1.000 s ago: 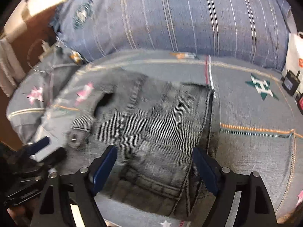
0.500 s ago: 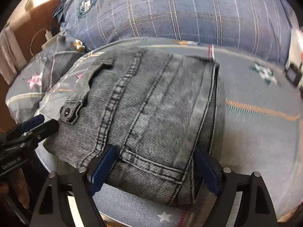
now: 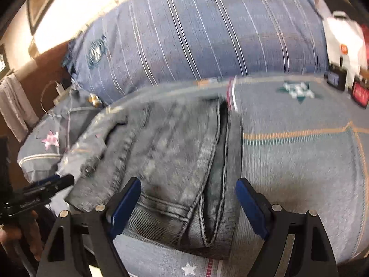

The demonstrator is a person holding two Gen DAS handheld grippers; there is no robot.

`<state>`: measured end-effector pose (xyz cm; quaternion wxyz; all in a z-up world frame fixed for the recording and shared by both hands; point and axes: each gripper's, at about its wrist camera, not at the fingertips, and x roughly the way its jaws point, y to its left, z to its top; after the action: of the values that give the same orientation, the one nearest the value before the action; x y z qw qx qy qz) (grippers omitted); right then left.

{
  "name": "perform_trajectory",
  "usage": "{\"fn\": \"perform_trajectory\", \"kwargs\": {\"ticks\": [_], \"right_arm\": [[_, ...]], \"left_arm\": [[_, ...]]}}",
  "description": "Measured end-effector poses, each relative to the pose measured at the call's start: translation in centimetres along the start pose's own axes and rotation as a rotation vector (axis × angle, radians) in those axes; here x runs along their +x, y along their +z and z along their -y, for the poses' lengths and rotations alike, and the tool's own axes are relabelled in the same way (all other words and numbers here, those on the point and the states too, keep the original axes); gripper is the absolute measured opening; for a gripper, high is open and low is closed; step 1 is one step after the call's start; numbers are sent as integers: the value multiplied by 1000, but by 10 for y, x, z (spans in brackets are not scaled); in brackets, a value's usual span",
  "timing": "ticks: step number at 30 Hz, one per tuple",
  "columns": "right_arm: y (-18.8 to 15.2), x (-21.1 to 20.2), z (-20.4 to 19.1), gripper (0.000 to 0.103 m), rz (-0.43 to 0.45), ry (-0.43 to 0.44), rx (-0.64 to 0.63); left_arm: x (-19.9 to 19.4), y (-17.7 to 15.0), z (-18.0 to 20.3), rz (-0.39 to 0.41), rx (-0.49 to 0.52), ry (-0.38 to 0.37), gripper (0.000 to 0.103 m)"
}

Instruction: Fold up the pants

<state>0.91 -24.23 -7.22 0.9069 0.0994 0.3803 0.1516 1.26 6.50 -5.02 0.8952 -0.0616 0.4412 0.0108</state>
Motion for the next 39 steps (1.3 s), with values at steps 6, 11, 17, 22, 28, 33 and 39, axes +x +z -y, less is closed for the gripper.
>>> {"fn": "perform_trajectory", "kwargs": {"ticks": [6,11,17,22,28,33,39], "right_arm": [[-13,15,-11,89,-92,-49,-67],[-8,0,-10,89,-18,-26,-44],[-9,3,-12,89,-36,-43,-52],[-9,10,-14,92,-60,-67,-79],[-8,3,-14,92,-38,-81,-73],[-17,21,-22,92,-124,-99,-126],[-12,3,-18,92,-35,-100,-100]], "left_arm": [[-8,-4,-7,-17,-27,-7,80],[-18,-6,-9,-26,-45,-5,80],[-29,-12,-11,-31,-46,5,80],[-36,-15,-16,-42,-59,25,80],[-44,-13,-20,-39,-89,19,80],[-43,-14,-22,-54,-105,10,80],[-43,-13,-24,-49,-111,6,80]]}}
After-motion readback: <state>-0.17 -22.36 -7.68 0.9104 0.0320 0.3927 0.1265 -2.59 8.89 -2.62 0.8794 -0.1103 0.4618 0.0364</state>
